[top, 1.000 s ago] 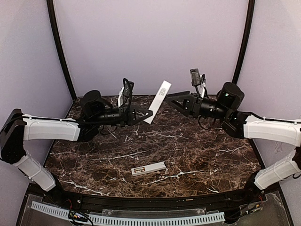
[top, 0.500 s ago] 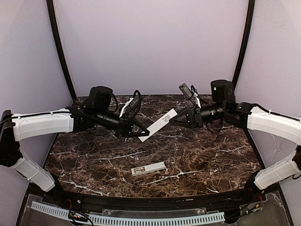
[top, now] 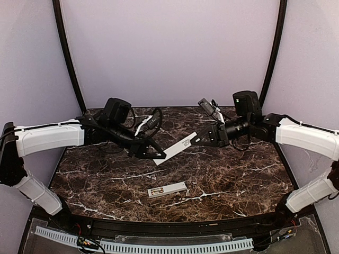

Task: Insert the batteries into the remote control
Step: Pass from the left arm to the right, then pass from the right arm to the left

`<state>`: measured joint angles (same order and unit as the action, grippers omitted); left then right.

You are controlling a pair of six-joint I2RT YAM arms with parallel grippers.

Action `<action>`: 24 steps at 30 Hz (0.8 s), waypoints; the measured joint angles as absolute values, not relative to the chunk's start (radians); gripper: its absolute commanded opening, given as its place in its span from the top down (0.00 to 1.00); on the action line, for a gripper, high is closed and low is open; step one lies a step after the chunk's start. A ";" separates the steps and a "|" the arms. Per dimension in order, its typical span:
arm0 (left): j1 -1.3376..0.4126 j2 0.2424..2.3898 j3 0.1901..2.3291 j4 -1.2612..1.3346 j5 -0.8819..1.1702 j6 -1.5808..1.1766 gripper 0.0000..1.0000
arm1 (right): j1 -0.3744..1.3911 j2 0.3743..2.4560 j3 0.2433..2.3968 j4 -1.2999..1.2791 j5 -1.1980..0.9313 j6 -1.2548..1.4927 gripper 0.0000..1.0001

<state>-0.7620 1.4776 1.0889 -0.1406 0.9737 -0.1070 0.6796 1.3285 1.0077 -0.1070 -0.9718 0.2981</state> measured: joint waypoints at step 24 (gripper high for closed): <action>-0.754 1.373 0.691 0.713 0.714 -0.632 0.67 | 0.619 1.271 0.702 0.477 -0.879 0.697 1.00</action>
